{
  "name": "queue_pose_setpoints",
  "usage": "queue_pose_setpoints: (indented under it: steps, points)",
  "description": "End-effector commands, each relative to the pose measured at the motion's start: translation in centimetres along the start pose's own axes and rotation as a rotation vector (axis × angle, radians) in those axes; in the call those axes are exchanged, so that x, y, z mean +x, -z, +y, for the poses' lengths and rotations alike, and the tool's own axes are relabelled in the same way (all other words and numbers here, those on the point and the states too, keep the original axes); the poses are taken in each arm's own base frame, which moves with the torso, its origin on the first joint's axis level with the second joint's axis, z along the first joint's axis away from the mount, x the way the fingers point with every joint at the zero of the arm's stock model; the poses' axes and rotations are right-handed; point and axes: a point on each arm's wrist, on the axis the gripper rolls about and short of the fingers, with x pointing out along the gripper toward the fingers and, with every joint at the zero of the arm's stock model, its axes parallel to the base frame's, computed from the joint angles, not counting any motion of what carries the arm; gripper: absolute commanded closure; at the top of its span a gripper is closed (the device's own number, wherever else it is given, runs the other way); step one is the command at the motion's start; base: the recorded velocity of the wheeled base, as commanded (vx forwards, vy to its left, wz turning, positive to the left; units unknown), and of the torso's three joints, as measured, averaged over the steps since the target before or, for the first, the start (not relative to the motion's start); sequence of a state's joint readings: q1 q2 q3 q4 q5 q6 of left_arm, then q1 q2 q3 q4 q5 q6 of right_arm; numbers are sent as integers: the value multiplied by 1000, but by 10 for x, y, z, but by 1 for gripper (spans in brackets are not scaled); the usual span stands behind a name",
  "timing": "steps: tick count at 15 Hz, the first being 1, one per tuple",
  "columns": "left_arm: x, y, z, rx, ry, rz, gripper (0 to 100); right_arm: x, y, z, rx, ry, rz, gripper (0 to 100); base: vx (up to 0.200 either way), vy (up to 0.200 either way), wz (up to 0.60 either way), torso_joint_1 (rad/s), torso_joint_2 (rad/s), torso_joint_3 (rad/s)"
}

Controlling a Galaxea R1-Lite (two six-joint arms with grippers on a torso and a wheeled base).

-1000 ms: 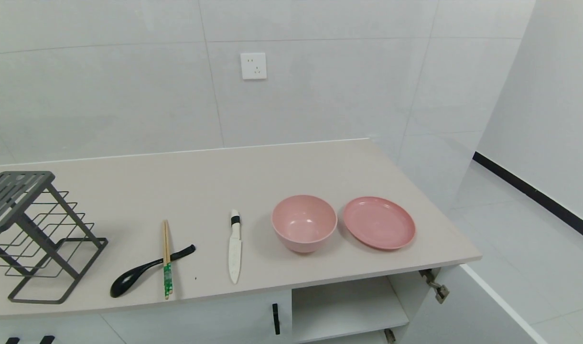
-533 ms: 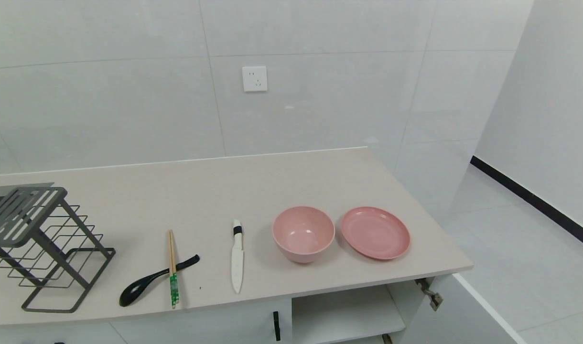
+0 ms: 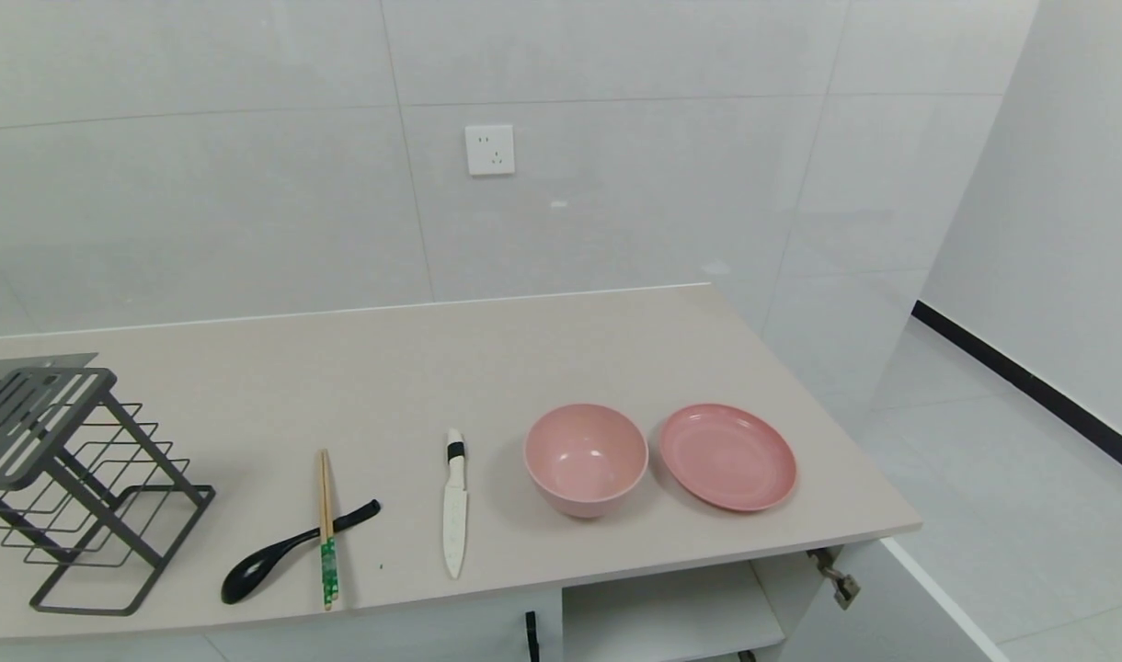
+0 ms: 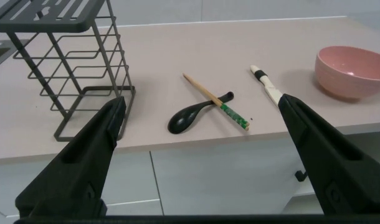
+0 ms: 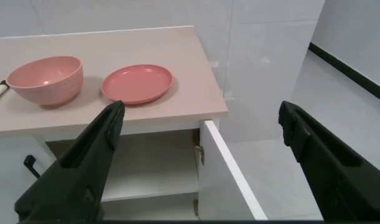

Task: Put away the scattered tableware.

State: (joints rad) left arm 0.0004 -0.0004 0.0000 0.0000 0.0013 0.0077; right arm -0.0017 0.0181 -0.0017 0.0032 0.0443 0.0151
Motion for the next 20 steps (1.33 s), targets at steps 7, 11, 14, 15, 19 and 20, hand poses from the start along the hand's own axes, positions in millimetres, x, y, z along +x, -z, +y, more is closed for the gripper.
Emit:
queue_pose_setpoints:
  steps: [7,11,14,15,19,20]
  points:
    - [0,0,0,-2,2,0,0,0,0,0,-35,-3,-4,0,0,0,0,0,0,0]
    - [0,0,0,0,2,0,0,0,0,0,-35,0,-1,0,0,0,0,0,0,0]
    - [0,0,0,2,3,0,0,-4,-32,1,-131,-2,-279,0,0,0,0,0,0,0]
    - [0,0,0,2,3,0,0,0,-27,3,-135,-78,-187,0,0,0,0,0,0,0]
    - [0,0,0,3,3,0,0,23,-54,4,-52,-257,57,0,0,0,0,0,0,0]
    - [0,0,0,3,3,0,0,32,-68,5,-34,-281,88,0,0,0,0,0,0,0]
